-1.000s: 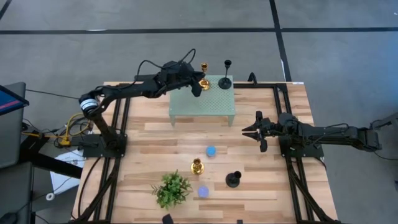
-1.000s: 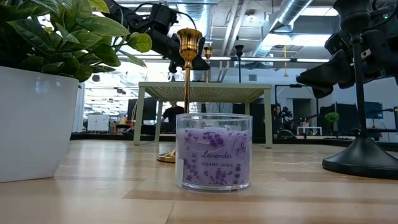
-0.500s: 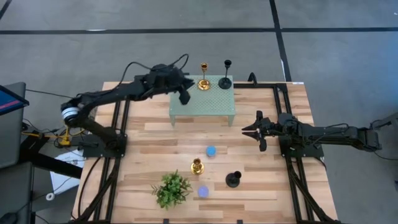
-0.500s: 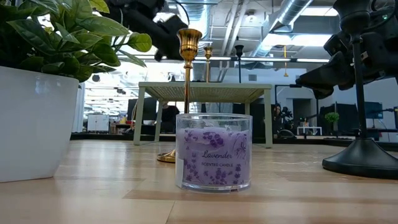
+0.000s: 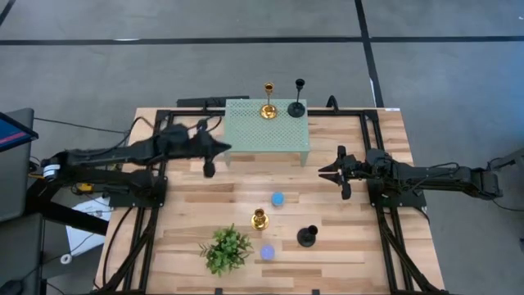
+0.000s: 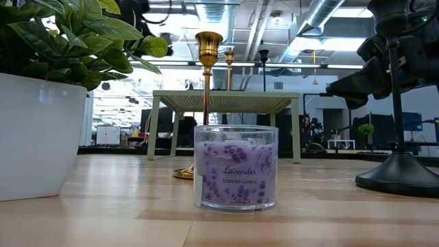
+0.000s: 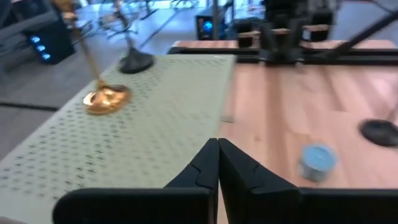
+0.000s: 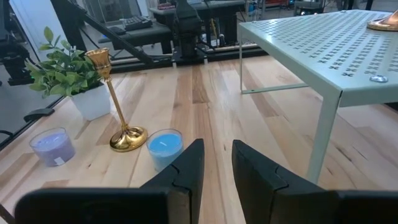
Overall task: Pick & Place candle stick holders
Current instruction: Put the gold candlestick on the shelf
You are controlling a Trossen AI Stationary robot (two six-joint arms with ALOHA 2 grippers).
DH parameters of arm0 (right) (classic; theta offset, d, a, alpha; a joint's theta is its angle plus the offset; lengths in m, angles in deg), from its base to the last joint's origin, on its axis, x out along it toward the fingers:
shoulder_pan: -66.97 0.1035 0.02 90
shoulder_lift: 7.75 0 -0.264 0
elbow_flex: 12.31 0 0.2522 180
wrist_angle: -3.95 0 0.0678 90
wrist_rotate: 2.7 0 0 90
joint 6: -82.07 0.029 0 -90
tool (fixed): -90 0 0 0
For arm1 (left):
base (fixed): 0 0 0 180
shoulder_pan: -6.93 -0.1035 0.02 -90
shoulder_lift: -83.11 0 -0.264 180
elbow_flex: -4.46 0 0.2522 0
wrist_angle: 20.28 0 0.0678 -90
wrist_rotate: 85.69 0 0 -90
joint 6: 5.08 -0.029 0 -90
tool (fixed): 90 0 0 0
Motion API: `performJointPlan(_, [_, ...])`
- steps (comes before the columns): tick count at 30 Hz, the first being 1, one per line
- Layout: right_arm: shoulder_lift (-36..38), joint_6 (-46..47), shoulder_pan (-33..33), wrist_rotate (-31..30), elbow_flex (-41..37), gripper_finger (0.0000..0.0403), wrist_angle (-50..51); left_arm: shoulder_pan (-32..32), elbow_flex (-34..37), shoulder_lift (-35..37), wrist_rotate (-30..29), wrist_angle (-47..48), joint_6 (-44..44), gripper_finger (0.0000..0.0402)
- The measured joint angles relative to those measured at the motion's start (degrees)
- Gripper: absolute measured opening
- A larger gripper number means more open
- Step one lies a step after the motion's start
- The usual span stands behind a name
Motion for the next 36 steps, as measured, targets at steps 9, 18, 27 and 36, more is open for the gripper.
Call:
performJointPlan(9, [0.0, 0.1, 0.0, 0.1, 0.0, 0.0075, -0.1, 8.9, 3.7, 4.2, 0.0, -2.1, -4.0, 0.0013])
performJointPlan(18, [0.0, 0.1, 0.0, 0.2, 0.0, 0.0075, -0.1, 9.9, 3.8, 3.7, 0.0, -2.7, -4.0, 0.0013])
performJointPlan(27, [0.0, 0.1, 0.0, 0.2, 0.0, 0.0075, -0.1, 9.9, 3.8, 2.4, 0.0, -6.8, -0.5, 0.0012])
performJointPlan(36, [0.0, 0.1, 0.0, 0.5, 0.0, 0.0075, 0.0, 9.9, 3.8, -1.4, 0.0, -7.4, -0.2, 0.0008])
